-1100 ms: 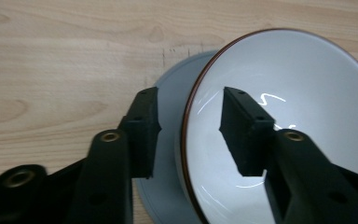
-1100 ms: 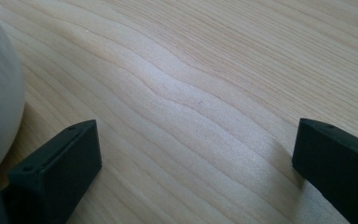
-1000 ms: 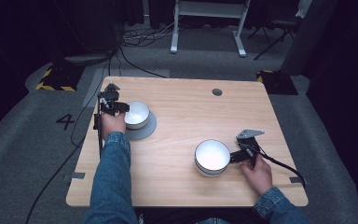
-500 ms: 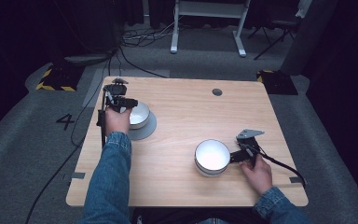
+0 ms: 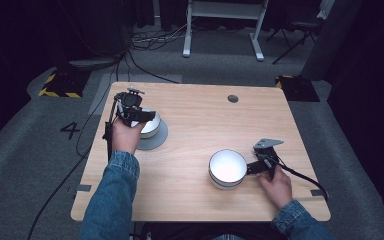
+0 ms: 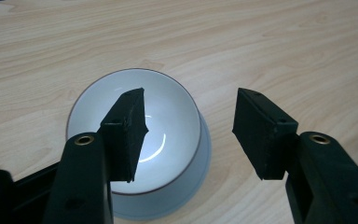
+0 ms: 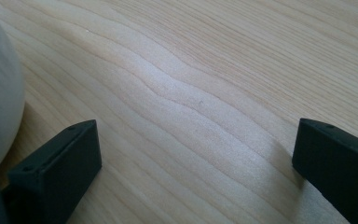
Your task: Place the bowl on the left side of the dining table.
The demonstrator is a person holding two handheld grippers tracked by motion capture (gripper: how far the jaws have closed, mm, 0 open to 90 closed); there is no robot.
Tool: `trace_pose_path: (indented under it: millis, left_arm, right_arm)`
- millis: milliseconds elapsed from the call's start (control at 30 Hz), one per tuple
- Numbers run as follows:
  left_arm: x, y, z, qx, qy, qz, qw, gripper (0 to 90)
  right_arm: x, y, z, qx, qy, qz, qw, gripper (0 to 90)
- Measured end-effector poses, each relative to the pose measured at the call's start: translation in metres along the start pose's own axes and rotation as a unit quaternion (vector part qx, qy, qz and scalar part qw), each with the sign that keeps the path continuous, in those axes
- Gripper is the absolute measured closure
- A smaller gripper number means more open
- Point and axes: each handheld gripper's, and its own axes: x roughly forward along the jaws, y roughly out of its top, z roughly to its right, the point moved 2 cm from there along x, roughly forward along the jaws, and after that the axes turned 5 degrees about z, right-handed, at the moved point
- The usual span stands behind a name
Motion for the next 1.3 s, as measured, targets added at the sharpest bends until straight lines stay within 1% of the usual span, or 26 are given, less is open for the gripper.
trace_pose_path:
  millis: [33, 67, 133, 167, 233, 300, 400, 433, 500, 533, 667, 700, 733, 800, 833, 900, 933, 1000, 1033, 1067, 1100, 1133, 1167, 1200, 1267, 1300]
  left_arm:
    - [-0.002, -0.001, 0.003, 0.007, 0.000, -0.001, 1.0000, 44.1]
    - [-0.005, -0.002, 0.007, 0.020, -0.004, -0.002, 0.9998, 44.0]
    - [-0.010, -0.004, 0.012, 0.031, -0.008, -0.002, 0.9995, 43.9]
    - [-0.014, -0.005, 0.015, 0.036, -0.015, 0.001, 0.9992, 43.9]
    - [-0.018, -0.007, 0.019, 0.042, -0.021, 0.005, 0.9989, 43.8]
    - [-0.022, -0.008, 0.024, 0.049, -0.034, 0.005, 0.9982, 43.8]
    - [-0.027, -0.011, 0.029, 0.065, -0.041, 0.005, 0.9970, 43.3]
    - [-0.028, -0.013, 0.031, 0.066, -0.045, 0.003, 0.9968, 42.7]
    - [-0.028, -0.014, 0.033, 0.070, -0.047, 0.000, 0.9964, 41.0]
    - [-0.029, -0.018, 0.036, 0.080, -0.034, -0.004, 0.9962, 41.1]
    - [-0.034, -0.027, 0.042, 0.087, -0.034, -0.001, 0.9956, 41.1]
    - [-0.036, -0.030, 0.043, 0.088, -0.036, 0.002, 0.9954, 41.1]
    - [-0.038, -0.034, 0.044, 0.089, -0.045, 0.003, 0.9950, 41.2]
    - [-0.040, -0.039, 0.049, 0.090, -0.051, 0.006, 0.9946, 41.1]
    - [-0.041, -0.041, 0.050, 0.095, -0.048, 0.007, 0.9942, 41.2]
    - [-0.043, -0.046, 0.054, 0.096, -0.048, 0.007, 0.9942, 41.1]
    - [-0.046, -0.048, 0.056, 0.101, -0.053, 0.007, 0.9934, 41.2]
    - [-0.049, -0.051, 0.058, 0.104, -0.055, 0.013, 0.9930, 41.1]
    - [-0.051, -0.054, 0.060, 0.102, -0.061, 0.016, 0.9928, 41.1]
    - [-0.056, -0.059, 0.058, 0.112, -0.067, 0.019, 0.9912, 41.1]
    - [-0.056, -0.060, 0.058, 0.109, -0.071, 0.024, 0.9912, 41.1]
    - [-0.058, -0.065, 0.057, 0.108, -0.078, 0.029, 0.9907, 41.0]
    - [-0.058, -0.067, 0.057, 0.104, -0.079, 0.033, 0.9909, 41.0]
    - [-0.057, -0.070, 0.056, 0.094, -0.085, 0.034, 0.9913, 41.0]
    - [-0.055, -0.073, 0.054, 0.097, -0.092, 0.025, 0.9908, 40.5]
    - [-0.055, -0.075, 0.055, 0.093, -0.090, 0.026, 0.9913, 40.5]
  right_arm:
    - [0.000, 0.000, 0.000, 0.001, 0.000, 0.000, 1.0000, 1.2]
    - [0.000, 0.000, 0.000, 0.000, 0.000, 0.000, 1.0000, 1.2]
    - [0.000, 0.000, 0.000, 0.001, 0.000, 0.000, 1.0000, 1.2]
    - [0.000, 0.000, 0.000, -0.001, 0.000, 0.001, 1.0000, 1.2]
    - [0.000, 0.000, 0.000, 0.001, 0.000, 0.001, 1.0000, 1.2]
    - [0.000, 0.000, 0.000, 0.000, 0.000, 0.001, 1.0000, 1.2]
    - [0.000, 0.000, 0.000, 0.000, 0.000, 0.001, 1.0000, 1.2]
    - [0.000, 0.000, 0.000, 0.000, 0.000, 0.001, 1.0000, 1.2]
    - [0.000, 0.000, 0.000, -0.001, 0.000, 0.001, 1.0000, 1.2]
    - [0.000, 0.000, 0.000, 0.000, 0.000, 0.001, 1.0000, 1.2]
    - [0.000, 0.000, 0.000, -0.001, 0.000, 0.001, 1.0000, 1.2]
    - [0.000, 0.000, 0.000, -0.001, 0.000, 0.001, 1.0000, 1.2]
    - [0.000, 0.000, 0.000, -0.001, 0.000, 0.001, 1.0000, 1.2]
    - [0.000, 0.000, 0.000, 0.000, 0.000, 0.001, 1.0000, 1.2]
    - [0.000, 0.000, 0.000, 0.000, 0.000, 0.001, 1.0000, 1.2]
    - [0.000, 0.000, 0.000, 0.000, 0.000, 0.001, 1.0000, 1.2]
    - [0.000, 0.000, 0.000, 0.000, 0.000, 0.001, 1.0000, 1.2]
    - [0.000, 0.000, 0.000, 0.000, 0.000, 0.001, 1.0000, 1.2]
    - [0.000, 0.000, 0.000, 0.000, 0.000, 0.001, 1.0000, 1.2]
    - [0.000, 0.000, 0.000, 0.000, 0.000, 0.001, 1.0000, 1.2]
    - [0.000, 0.000, 0.000, -0.001, 0.000, 0.001, 1.0000, 1.2]
    - [0.000, 0.000, 0.000, 0.000, 0.000, 0.001, 1.0000, 1.2]
    - [0.000, 0.000, 0.000, 0.001, 0.000, 0.001, 1.0000, 1.2]
    - [0.000, 0.000, 0.000, 0.001, 0.000, 0.001, 1.0000, 1.2]
    - [0.000, 0.000, 0.000, 0.001, 0.000, 0.001, 1.0000, 1.2]
    - [0.000, 0.000, 0.000, 0.001, 0.000, 0.001, 1.0000, 1.2]
